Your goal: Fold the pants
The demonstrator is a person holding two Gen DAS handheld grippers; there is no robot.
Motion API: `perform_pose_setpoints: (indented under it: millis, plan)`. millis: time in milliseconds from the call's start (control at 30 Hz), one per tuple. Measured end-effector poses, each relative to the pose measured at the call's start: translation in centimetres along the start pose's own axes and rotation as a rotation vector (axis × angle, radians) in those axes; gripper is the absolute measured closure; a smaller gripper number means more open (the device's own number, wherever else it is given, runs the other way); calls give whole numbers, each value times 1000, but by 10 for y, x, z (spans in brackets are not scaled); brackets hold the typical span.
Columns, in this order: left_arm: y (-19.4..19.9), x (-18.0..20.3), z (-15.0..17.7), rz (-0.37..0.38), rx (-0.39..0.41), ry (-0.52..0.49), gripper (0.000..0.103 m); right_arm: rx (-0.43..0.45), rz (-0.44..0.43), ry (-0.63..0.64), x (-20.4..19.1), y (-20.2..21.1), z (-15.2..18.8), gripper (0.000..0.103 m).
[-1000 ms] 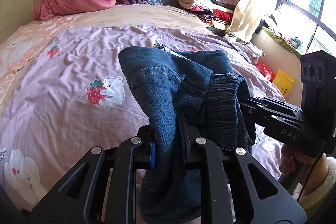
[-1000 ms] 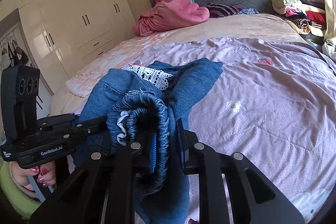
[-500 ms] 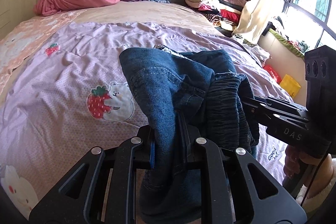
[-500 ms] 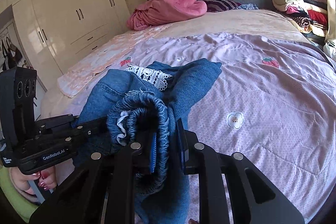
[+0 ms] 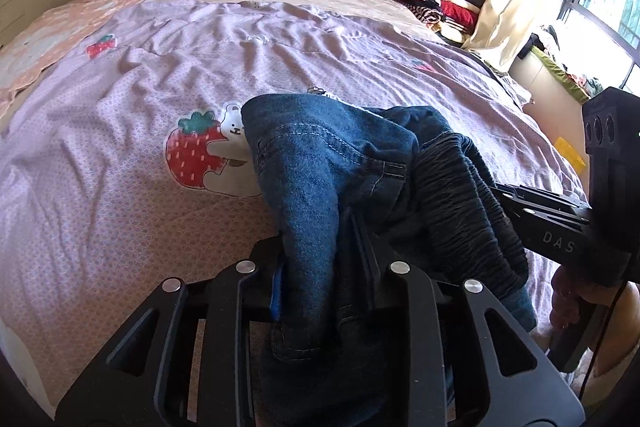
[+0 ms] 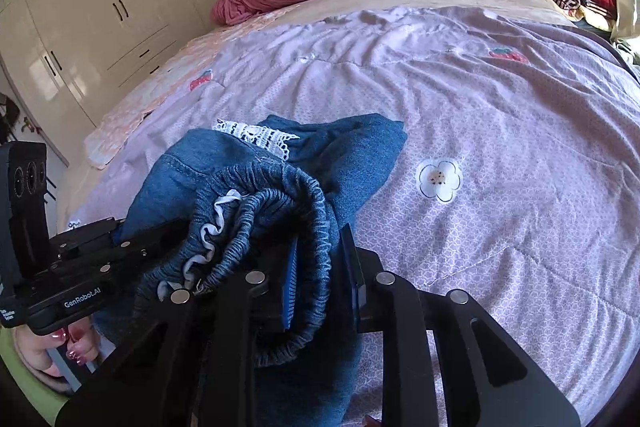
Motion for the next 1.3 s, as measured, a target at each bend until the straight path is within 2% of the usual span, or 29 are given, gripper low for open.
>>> perform_pose_setpoints:
  millis: [200, 600, 667, 800, 933, 1300]
  plan:
    - [-5, -7, 7, -22, -5, 13, 67, -10, 42, -15, 7, -3, 7, 72]
    - [11, -7, 16, -44, -1, 19, 54, 7, 79, -61, 15, 22, 17, 52]
    - [15, -6, 16, -45, 3, 18, 53, 14, 83, -70, 17, 28, 19, 46]
    - [27, -5, 15, -43, 14, 19, 50, 40, 97, -74, 17, 44, 21, 42]
    - [37, -2, 15, -45, 19, 15, 40, 64, 97, -68, 12, 58, 23, 30]
    - [72, 10, 21, -53, 47, -8, 21, 129, 111, -32, -5, 100, 31, 13]
Point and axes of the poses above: each gripper's, at about its wrist camera, not at the fingertips, and y roughly against the way its jaws point, x to its right, z to its underside, the point moved 9 cm from there along -y, roughly the way its jaws point
